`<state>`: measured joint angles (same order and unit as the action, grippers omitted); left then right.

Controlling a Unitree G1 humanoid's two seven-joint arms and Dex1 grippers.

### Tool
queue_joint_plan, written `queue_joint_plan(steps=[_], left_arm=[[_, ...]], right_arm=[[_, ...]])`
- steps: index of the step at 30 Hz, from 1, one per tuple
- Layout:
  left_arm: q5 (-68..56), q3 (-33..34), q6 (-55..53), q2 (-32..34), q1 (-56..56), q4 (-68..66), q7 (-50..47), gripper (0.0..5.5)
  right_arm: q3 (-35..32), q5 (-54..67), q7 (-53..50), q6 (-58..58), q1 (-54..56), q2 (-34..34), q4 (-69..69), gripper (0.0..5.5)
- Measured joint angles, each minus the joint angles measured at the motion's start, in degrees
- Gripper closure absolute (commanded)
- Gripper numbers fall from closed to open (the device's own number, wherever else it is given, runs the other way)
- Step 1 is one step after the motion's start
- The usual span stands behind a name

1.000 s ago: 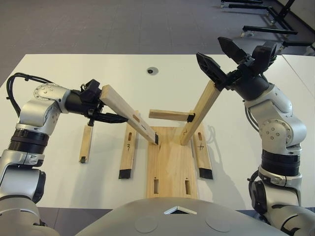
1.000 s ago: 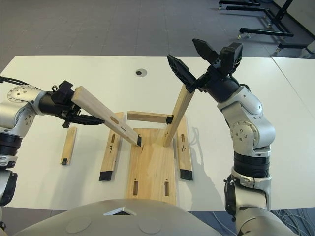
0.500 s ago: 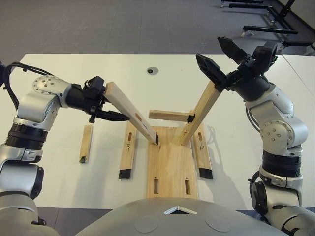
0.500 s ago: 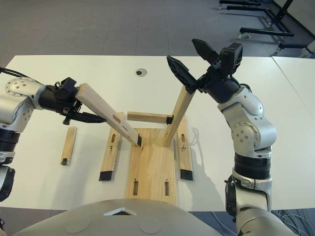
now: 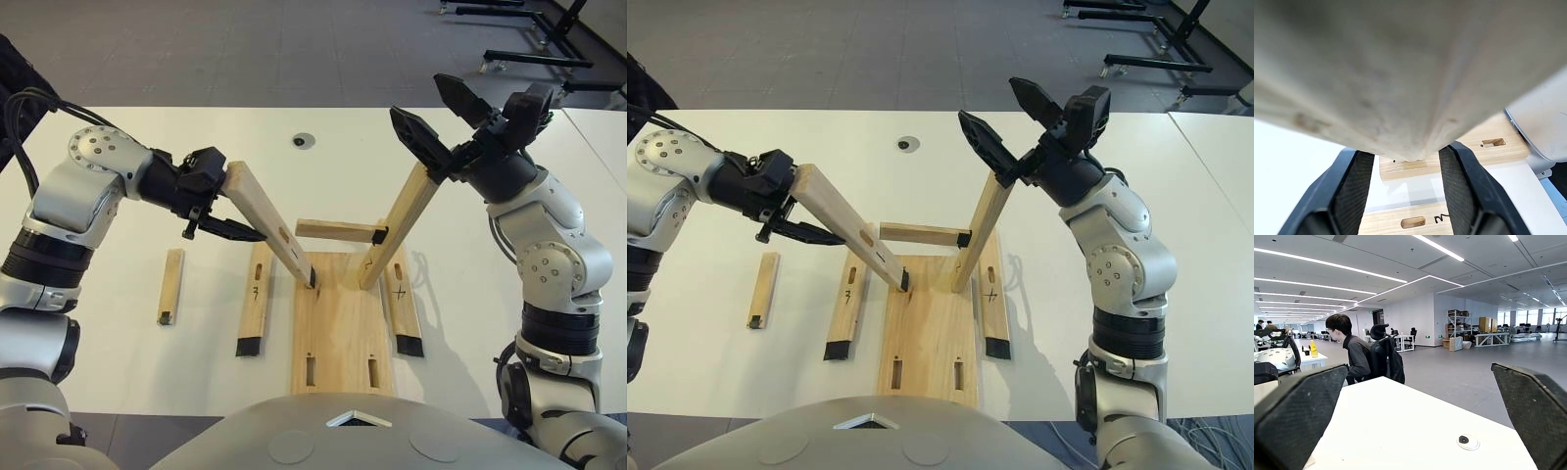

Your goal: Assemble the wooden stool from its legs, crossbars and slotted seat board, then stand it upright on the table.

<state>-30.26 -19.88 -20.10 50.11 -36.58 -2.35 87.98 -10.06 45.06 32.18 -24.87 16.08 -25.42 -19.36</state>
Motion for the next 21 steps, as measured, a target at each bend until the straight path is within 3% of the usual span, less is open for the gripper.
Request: queue_joint_plan(steps=[21], left_arm=[[0.43, -4.35, -3.16, 4.23, -4.90, 8.16, -2.95, 3.40]], right_arm=[[-0.70, 0.48, -1.36, 0.09, -2.06, 1.11, -1.81, 0.11]])
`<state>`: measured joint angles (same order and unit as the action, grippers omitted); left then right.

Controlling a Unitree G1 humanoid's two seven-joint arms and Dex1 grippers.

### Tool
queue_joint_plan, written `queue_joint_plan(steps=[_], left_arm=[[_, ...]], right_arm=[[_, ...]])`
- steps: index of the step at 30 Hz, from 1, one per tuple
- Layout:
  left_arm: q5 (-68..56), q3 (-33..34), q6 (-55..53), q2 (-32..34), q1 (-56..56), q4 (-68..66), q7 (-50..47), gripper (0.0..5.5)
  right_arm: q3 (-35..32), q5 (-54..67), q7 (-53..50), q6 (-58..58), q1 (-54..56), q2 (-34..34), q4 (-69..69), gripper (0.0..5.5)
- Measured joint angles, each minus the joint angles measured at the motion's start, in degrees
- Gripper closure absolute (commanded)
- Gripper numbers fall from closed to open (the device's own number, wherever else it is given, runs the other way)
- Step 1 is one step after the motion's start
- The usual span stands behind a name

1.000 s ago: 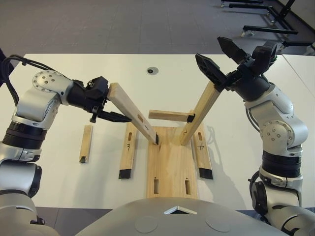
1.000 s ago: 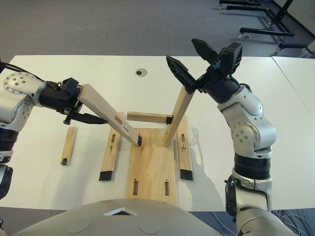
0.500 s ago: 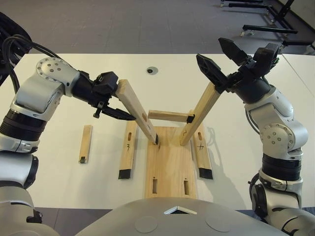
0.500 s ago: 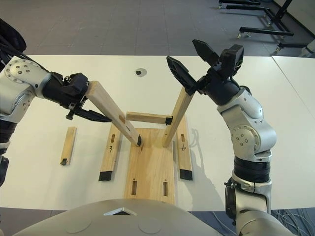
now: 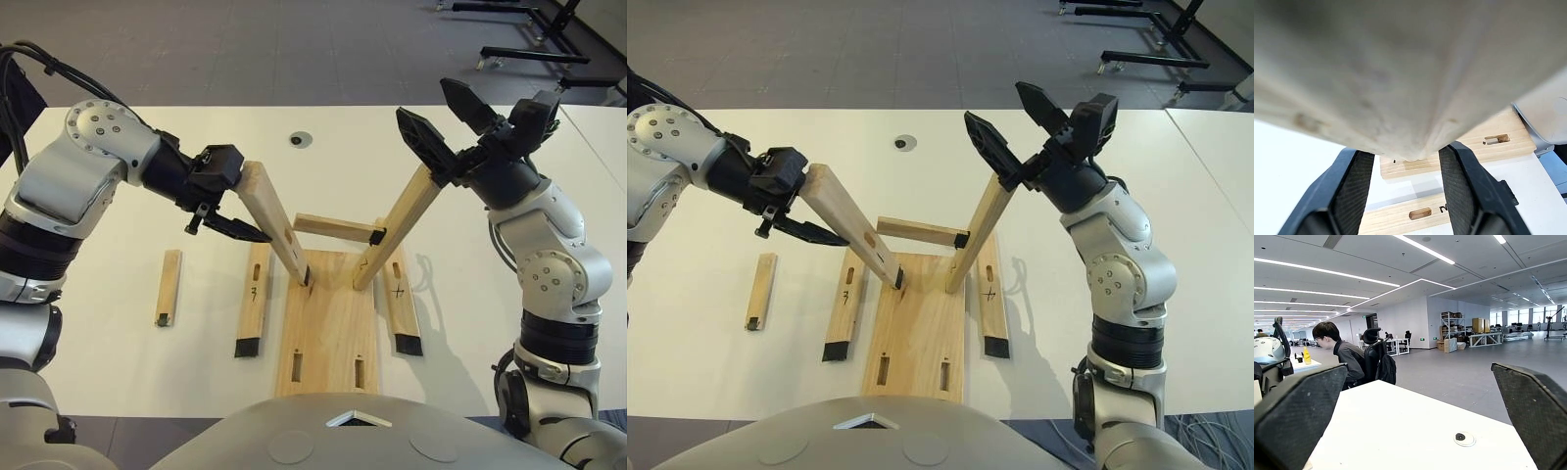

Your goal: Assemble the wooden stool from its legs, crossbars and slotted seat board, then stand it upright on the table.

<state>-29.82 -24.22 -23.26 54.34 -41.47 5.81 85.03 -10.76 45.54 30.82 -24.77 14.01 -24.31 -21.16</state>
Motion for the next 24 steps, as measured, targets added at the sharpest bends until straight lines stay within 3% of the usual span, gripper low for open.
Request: queue_joint_plan(steps=[24], left_arm=[[-0.53, -4.64, -0.87, -3.55, -3.58, -13.39, 1.81, 3.40]], right_arm=[[1.91, 0.45, 0.11, -0.12, 0.17, -0.01, -0.67, 0.11]])
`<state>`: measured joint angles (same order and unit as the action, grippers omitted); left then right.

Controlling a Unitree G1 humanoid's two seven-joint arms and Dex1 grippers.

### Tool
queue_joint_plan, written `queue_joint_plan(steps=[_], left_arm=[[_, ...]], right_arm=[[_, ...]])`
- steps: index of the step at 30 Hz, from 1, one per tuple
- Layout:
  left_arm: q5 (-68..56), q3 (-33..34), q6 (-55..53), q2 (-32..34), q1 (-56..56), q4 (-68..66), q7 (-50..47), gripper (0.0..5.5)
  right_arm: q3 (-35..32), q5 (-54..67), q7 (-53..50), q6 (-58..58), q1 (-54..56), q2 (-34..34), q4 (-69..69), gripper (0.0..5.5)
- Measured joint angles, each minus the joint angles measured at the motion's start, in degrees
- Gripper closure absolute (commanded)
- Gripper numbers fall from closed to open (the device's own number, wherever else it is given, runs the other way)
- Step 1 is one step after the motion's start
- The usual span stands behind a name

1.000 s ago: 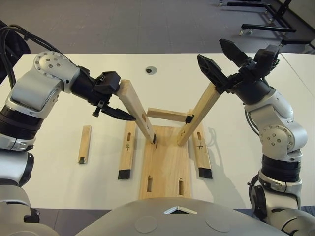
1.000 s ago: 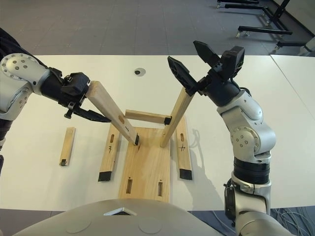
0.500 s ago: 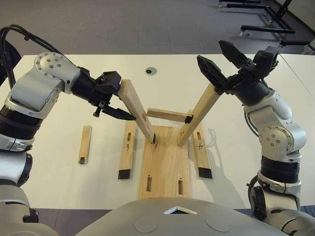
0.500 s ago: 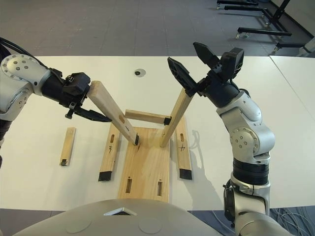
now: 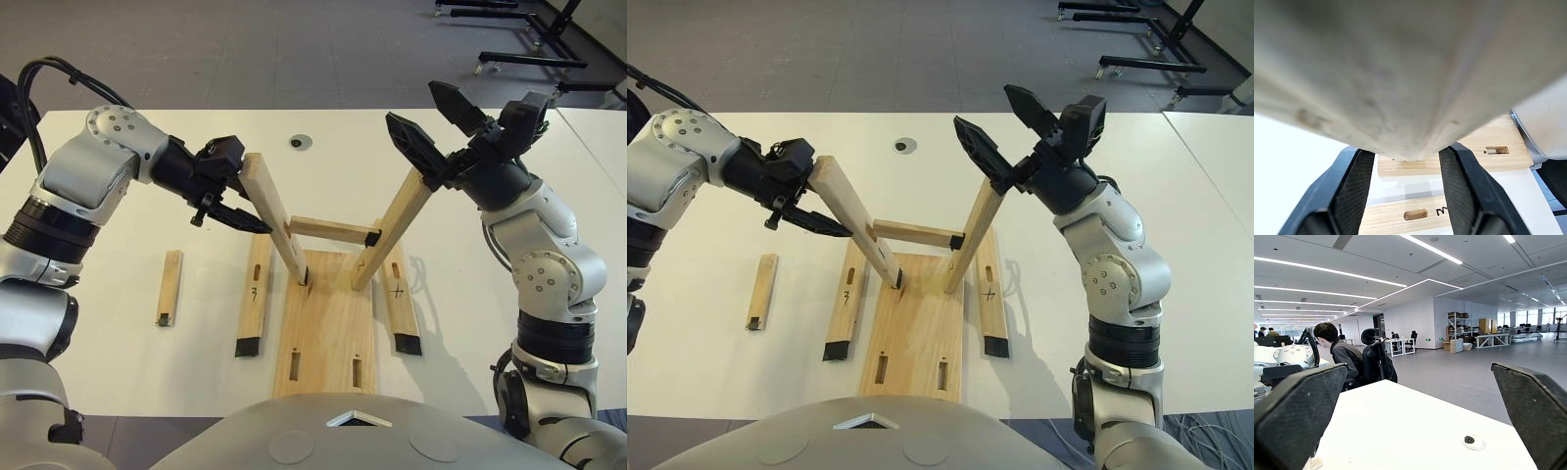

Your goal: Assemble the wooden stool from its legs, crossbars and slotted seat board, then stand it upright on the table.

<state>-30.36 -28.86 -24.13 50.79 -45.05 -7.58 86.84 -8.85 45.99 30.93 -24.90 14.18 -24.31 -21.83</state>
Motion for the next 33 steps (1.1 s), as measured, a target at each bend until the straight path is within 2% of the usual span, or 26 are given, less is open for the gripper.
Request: queue_joint_plan(steps=[24, 33], left_arm=[[-0.09, -0.08, 0.33, -0.20, -0.62, -3.88, 1.65, 3.40], [-0.09, -0.11, 1.28, -0.16, -0.46, -5.13, 1.83, 3.40]], right_arm=[[4.14, -3.09, -0.46, -1.28, 2.18, -4.14, -3.88, 0.11], [6.93, -6.67, -0.62, -3.82, 6.56, -6.45, -5.77, 0.11]])
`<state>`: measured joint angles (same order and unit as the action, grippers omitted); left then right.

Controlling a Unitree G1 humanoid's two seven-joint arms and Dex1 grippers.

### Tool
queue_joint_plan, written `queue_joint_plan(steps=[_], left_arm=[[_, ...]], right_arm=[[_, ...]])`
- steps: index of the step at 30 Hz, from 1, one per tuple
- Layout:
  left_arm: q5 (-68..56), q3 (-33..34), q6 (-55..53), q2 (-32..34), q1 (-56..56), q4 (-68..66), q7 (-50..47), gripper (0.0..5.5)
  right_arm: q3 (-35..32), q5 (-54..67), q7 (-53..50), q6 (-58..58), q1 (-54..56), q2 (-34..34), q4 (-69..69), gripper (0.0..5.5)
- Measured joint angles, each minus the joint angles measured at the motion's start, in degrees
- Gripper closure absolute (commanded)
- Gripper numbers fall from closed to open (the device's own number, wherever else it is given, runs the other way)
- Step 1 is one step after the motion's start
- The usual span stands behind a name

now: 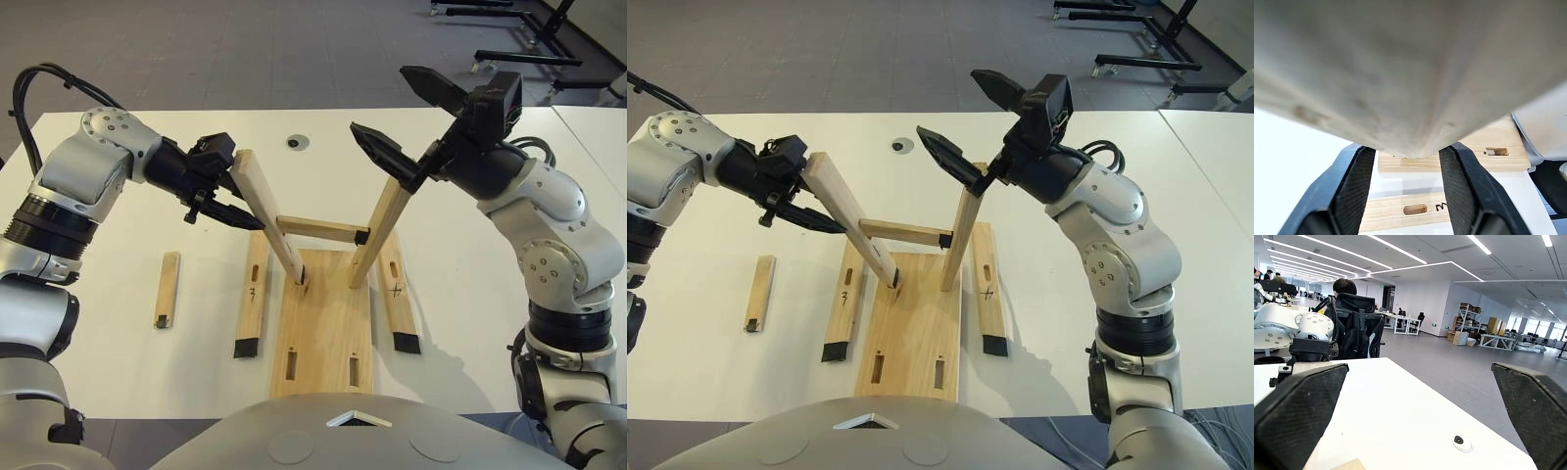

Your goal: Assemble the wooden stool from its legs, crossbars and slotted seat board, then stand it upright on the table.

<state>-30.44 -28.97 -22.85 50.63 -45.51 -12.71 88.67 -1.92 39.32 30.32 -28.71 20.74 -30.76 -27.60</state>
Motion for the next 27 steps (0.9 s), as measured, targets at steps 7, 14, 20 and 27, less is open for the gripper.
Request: queue_joint_plan(steps=[7, 14, 20, 27], left_arm=[[0.00, 0.17, 5.11, -0.36, 0.58, -1.63, 0.01, 3.40], [0.07, 1.09, 13.76, -1.86, 1.53, -4.24, -0.07, 3.40], [0.07, 1.15, 15.21, -2.43, 1.63, -4.83, -0.07, 3.40], [20.49, -5.92, 17.01, -4.57, 10.12, -6.33, -9.19, 2.00]], right_arm=[[0.78, -0.95, 0.61, -0.74, 0.73, -1.33, -0.79, 0.11], [0.84, -1.11, 1.31, -0.72, 0.73, -3.45, -1.54, 0.11], [0.82, -1.13, 1.45, -0.73, 0.72, -4.50, -1.54, 0.11], [6.27, -0.27, 5.22, -1.35, 2.17, -4.16, -4.23, 0.10]])
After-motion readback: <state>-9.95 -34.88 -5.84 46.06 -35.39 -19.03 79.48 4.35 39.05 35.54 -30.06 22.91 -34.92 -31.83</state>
